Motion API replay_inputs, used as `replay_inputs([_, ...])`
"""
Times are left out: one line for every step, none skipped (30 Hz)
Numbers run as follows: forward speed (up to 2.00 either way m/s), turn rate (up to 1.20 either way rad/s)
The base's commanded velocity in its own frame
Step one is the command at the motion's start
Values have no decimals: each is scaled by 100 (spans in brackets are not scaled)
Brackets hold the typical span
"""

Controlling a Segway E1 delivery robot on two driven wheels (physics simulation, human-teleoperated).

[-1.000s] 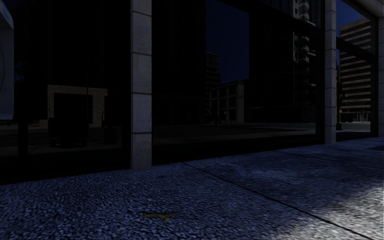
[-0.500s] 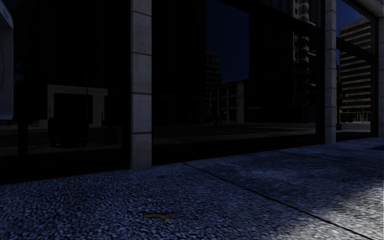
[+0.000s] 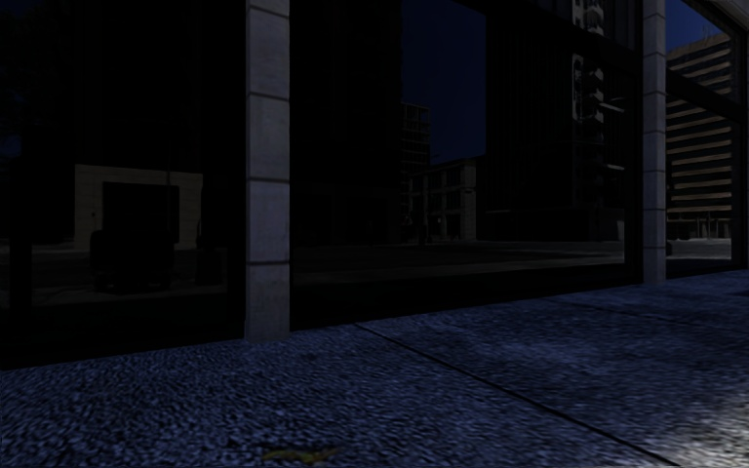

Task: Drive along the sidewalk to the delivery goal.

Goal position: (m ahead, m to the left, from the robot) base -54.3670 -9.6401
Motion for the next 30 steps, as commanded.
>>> replay_inputs([133, -38])
replay_inputs([131, -39])
replay_inputs([131, -40])
replay_inputs([131, -40])
replay_inputs([131, -44])
replay_inputs([130, -48])
replay_inputs([128, -51])
replay_inputs([128, -51])
replay_inputs([124, -52])
replay_inputs([122, -54])
replay_inputs([120, -59])
replay_inputs([120, -59])
replay_inputs([116, -66])
replay_inputs([111, -68])
replay_inputs([110, -68])
replay_inputs([110, -68])
replay_inputs([109, -68])
replay_inputs([109, -68])
replay_inputs([109, -68])
replay_inputs([109, -68])
replay_inputs([109, -68])
replay_inputs([109, -68])
replay_inputs([109, -68])
replay_inputs([108, -68])
replay_inputs([108, -68])
replay_inputs([108, -68])
replay_inputs([108, -68])
replay_inputs([108, -68])
replay_inputs([108, -68])
replay_inputs([108, -68])
